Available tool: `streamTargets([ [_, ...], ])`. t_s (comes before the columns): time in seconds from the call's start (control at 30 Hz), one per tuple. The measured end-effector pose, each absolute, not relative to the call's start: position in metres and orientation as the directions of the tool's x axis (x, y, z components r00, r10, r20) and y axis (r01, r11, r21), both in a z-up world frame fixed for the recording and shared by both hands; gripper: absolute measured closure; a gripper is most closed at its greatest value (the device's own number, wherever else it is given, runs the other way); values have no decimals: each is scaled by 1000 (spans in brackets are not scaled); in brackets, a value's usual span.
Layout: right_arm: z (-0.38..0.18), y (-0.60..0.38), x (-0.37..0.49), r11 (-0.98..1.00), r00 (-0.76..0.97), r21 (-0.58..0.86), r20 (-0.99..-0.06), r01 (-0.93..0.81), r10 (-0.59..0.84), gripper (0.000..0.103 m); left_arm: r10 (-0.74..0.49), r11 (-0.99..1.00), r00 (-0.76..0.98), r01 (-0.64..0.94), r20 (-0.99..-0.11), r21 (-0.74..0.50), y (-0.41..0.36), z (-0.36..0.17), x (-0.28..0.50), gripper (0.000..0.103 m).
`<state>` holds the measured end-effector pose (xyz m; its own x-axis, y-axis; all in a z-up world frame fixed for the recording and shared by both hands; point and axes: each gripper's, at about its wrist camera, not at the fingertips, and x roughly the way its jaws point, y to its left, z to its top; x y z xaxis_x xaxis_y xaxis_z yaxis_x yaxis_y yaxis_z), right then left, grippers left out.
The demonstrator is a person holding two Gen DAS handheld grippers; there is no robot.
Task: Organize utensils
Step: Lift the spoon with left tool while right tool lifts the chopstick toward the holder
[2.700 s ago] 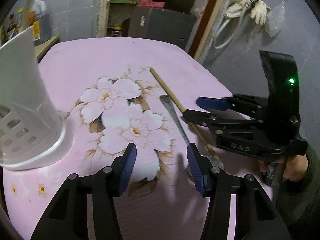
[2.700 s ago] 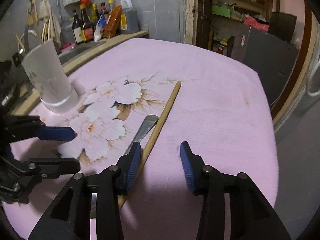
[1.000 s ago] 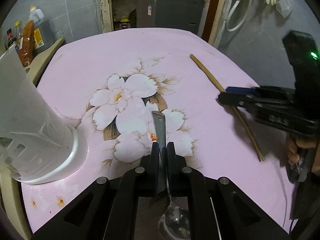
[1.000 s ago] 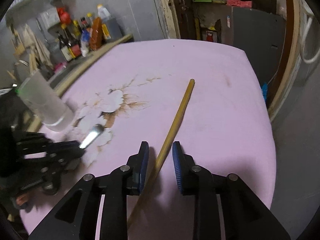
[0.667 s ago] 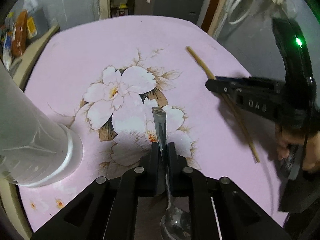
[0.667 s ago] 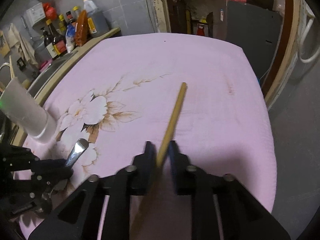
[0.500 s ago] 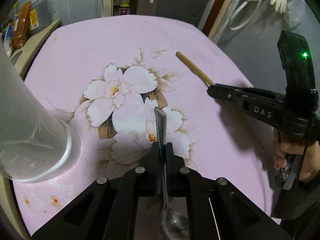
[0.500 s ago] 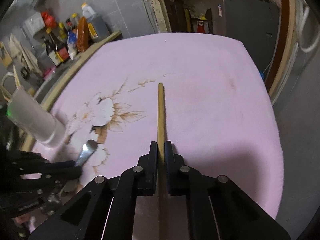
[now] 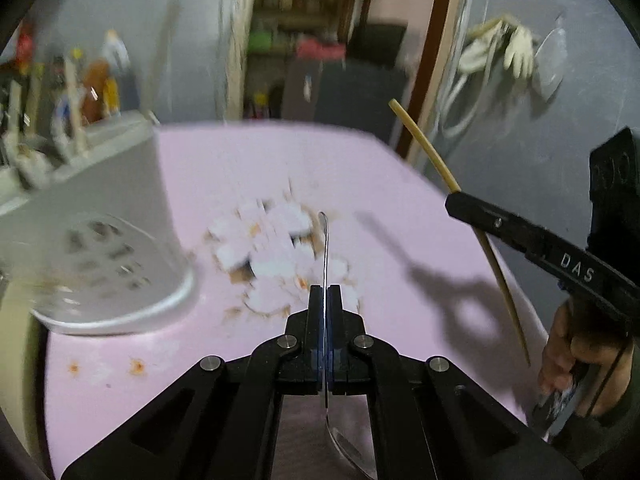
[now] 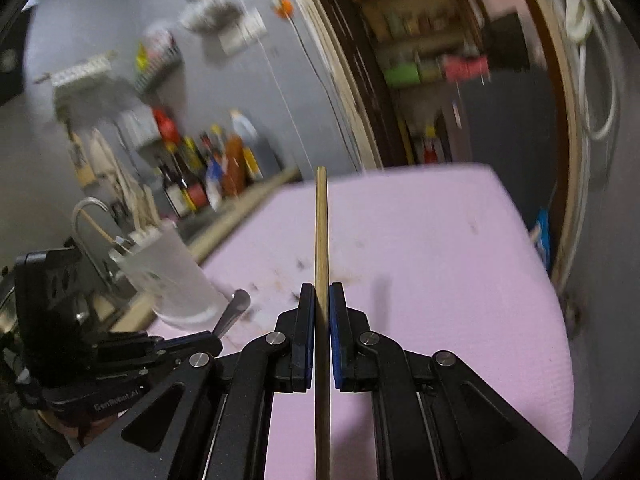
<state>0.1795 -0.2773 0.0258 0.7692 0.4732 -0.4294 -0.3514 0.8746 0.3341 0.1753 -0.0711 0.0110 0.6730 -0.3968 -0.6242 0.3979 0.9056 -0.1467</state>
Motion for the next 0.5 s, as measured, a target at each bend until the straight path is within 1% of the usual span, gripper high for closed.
streamTargets([
  [0.17, 35, -254, 157, 872, 834, 294, -289, -390, 470, 98, -397, 915, 773, 373, -495, -152, -58, 26, 152, 103],
  [0.33, 50, -232, 149, 866, 860, 244, -170, -436, 481, 98, -361, 933, 855, 326, -372, -156, -45, 46, 144, 103],
  [0.43, 60, -221, 149, 854, 865, 246, -97, -459, 493, 98, -337, 941, 878, 310, -340, -135, -36, 54, 142, 103],
  [0.5, 65, -216, 149, 845, 863, 253, -64, -472, 501, 98, -319, 948, 889, 296, -329, -121, -27, 66, 137, 103],
])
